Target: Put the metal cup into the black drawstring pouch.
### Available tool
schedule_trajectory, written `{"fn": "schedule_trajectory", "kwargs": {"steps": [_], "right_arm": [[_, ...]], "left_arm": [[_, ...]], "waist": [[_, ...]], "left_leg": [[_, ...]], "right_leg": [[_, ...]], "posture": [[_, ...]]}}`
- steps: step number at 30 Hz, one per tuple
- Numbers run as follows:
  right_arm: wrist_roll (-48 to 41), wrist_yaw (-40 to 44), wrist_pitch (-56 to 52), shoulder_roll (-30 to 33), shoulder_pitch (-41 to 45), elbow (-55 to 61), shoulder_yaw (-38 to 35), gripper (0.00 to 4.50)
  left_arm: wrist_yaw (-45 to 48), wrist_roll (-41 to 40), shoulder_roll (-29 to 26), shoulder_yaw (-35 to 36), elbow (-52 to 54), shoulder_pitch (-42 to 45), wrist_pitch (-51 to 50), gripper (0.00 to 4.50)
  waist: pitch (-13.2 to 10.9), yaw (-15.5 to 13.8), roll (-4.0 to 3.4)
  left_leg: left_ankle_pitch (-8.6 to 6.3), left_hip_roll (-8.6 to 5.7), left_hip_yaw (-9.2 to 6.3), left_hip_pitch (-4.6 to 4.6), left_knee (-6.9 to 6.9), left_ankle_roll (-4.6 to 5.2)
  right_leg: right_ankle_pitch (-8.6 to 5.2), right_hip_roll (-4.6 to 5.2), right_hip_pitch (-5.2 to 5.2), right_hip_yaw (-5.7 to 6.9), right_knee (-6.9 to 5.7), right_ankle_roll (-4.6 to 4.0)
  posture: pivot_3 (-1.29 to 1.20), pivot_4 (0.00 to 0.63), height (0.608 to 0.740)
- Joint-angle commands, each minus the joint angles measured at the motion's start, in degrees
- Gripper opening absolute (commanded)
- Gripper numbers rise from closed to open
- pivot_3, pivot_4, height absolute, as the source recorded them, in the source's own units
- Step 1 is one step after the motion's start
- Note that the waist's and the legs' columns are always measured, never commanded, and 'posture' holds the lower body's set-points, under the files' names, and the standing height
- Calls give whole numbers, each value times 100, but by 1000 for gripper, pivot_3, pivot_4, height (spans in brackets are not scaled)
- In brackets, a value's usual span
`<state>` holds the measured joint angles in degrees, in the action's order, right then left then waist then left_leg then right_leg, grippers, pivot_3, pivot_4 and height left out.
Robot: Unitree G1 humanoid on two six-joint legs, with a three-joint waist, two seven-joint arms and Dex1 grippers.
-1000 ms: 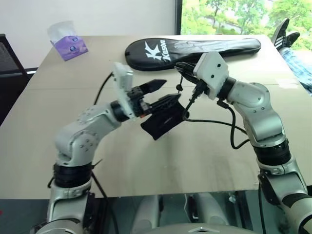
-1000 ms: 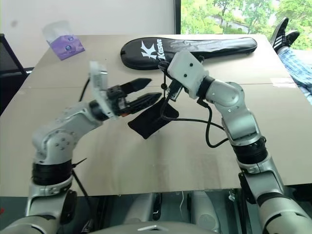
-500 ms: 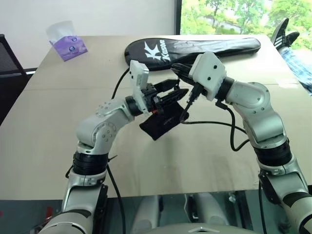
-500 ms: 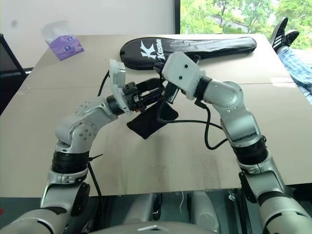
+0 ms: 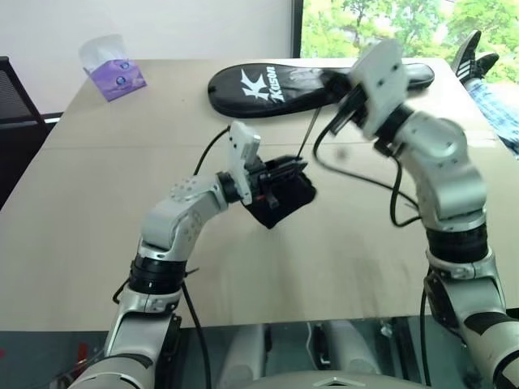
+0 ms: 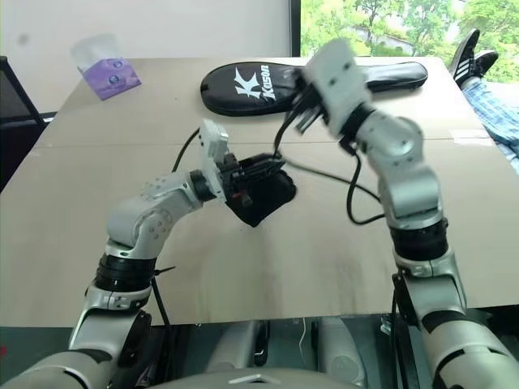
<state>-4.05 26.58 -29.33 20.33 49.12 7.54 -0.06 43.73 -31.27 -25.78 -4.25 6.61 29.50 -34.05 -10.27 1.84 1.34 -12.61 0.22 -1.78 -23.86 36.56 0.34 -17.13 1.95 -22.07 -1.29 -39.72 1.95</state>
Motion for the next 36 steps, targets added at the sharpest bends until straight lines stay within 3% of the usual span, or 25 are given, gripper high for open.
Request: {"fn": "schedule_trajectory", "kwargs": {"steps": [1,9,14,20,23,24,26,27,29,30,31,35,36], "right_arm": [[-31,-540,116,473,325,-730,-948,0],[-316,-517,235,856,377,-925,-963,0],[-548,-568,112,967,62,-767,-1137,0],[-740,-458,-30,971,-1151,-379,-1040,0],[-924,-200,-229,944,-2042,117,-848,0],[-952,-90,-267,992,-2353,300,-760,0],[-1024,20,-301,1045,-2853,623,-675,0],[-1123,74,-339,1047,-3105,808,-669,633],[-1253,282,-377,1150,-3608,1208,-612,1310],[-1337,385,-411,1199,-3838,1417,-628,1975],[-1439,468,-446,1241,-4045,1606,-678,2384],[-1727,856,-366,1494,-4825,2122,-937,4206],[-1849,929,-373,1531,-5040,2269,-1058,4469]], "left_arm": [[-174,472,-323,-23,-134,-461,-26,225],[-1059,823,-784,656,-251,-204,33,222],[-842,897,-1255,411,114,317,-40,221],[-838,1551,-667,-776,-205,46,640,221],[-866,1525,-275,-848,-347,-156,753,221],[-813,1495,-249,-818,-302,-219,759,1228],[-738,1362,-233,-669,-127,-342,717,2022],[-711,1240,-231,-538,11,-420,676,2533],[-617,969,-250,-268,355,-635,595,3436],[-650,796,-215,-67,547,-765,522,4104],[-703,610,-178,143,735,-895,415,4484],[-873,254,-242,757,1453,-1477,217,4500],[-959,265,-270,952,1615,-1707,267,4500]], "waist": [[-1,1,-1],[-14,30,-21],[-15,19,-22],[-11,-113,-19],[-12,-124,-19],[-13,-104,-21],[-12,-77,-22],[-11,-60,-24],[-11,-18,-24],[-11,-4,-24],[-11,8,-24],[-11,6,-24],[-11,-2,-24]], "left_leg": [[0,0,0,0,-1,1],[-3,4,9,-5,-4,6],[-4,2,10,-8,-4,6],[-4,-2,4,-10,-4,7],[-4,-1,-1,-16,-2,8],[-4,0,-1,-20,-2,8],[-4,4,4,-21,-1,8],[-4,6,11,-11,-2,8],[-5,10,17,2,-4,9],[-5,11,15,1,-4,9],[-5,12,15,3,-2,9],[-6,10,11,1,5,10],[-6,10,8,1,8,10]], "right_leg": [[0,0,0,0,2,0],[0,4,-8,-12,1,0],[0,-3,-9,-9,2,1],[0,-3,1,-6,19,2],[0,-1,-1,-14,19,1],[0,-1,-6,-16,19,1],[0,1,-12,-19,9,1],[0,0,-12,-17,4,1],[-1,-3,-7,-22,-4,1],[-1,-3,-8,-21,-4,1],[-1,-3,-5,-21,-5,1],[-1,3,3,-24,1,3],[-1,2,7,-24,2,3]], "posture": [[0,150,740],[0,150,740],[0,150,740],[0,150,740],[0,150,740],[0,150,740],[0,150,740],[0,150,740],[0,150,740],[0,150,740],[0,150,740],[0,150,740],[0,150,740]]}}
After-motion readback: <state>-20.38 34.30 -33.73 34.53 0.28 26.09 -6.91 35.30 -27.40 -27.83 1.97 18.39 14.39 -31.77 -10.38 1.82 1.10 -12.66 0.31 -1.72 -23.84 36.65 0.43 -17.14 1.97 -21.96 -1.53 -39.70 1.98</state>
